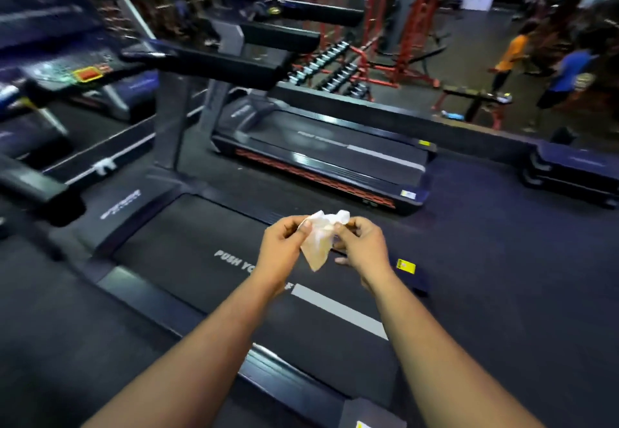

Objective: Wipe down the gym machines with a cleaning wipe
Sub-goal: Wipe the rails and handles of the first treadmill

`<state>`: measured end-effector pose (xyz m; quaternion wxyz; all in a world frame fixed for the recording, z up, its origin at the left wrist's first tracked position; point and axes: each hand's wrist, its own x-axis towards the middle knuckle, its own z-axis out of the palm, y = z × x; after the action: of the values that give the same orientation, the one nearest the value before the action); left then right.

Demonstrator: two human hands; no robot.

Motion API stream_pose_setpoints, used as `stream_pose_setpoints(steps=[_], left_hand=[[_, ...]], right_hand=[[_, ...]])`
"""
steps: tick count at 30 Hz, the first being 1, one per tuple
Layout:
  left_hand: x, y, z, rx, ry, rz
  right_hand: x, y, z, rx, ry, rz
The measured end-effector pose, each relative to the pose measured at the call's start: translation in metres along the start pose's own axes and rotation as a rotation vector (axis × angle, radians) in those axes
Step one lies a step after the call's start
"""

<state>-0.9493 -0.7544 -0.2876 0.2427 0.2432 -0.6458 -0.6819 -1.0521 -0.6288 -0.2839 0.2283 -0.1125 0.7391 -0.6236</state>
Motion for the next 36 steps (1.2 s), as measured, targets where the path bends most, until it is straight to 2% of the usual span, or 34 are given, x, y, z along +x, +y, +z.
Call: stream_pose_setpoints(steps=[2,6,10,13,18,21,23,26,29,34,36], left_hand=[[0.01,-0.005,-0.019,-0.053,0.078,-0.024],[0.025,-0.006,-0.058,-0.255,0.182,-0.151],[0.037,0.007,-0.092,-0.366,0.198,-0.169],[0.047,0.011,-0.113,-0.358,0.193,-0.162],[0.073,0.012,-0.145,-0.312,0.258,-0.215],[0.096,0.018,-0.159,-0.343,0.198,-0.316],[0.121,0.012,-0.172,-0.272,0.221,-0.306],[0.159,0.005,-0.185,-0.174,0.359,-0.185],[0.203,0.015,-0.196,-0.199,0.546,-0.093],[0.281,0.057,-0.209,-0.239,0.846,-0.096],[0.309,0.081,-0.21,-0.272,0.88,-0.103]], right_hand=[[0.009,-0.005,0.027,0.064,-0.002,0.012],[0.015,-0.024,0.086,0.178,-0.132,0.101],[0.029,-0.034,0.125,0.002,-0.328,0.179],[0.04,-0.047,0.145,-0.097,-0.496,0.239],[0.079,-0.056,0.185,-0.079,-0.424,0.101],[0.106,-0.059,0.207,-0.098,-0.498,-0.033],[0.133,-0.057,0.223,-0.115,-0.538,-0.122],[0.174,-0.063,0.243,-0.108,-0.592,-0.162],[0.227,-0.08,0.269,-0.109,-0.676,-0.107],[0.301,-0.137,0.302,-0.072,-0.684,-0.044],[0.318,-0.165,0.31,0.048,-0.735,0.06]])
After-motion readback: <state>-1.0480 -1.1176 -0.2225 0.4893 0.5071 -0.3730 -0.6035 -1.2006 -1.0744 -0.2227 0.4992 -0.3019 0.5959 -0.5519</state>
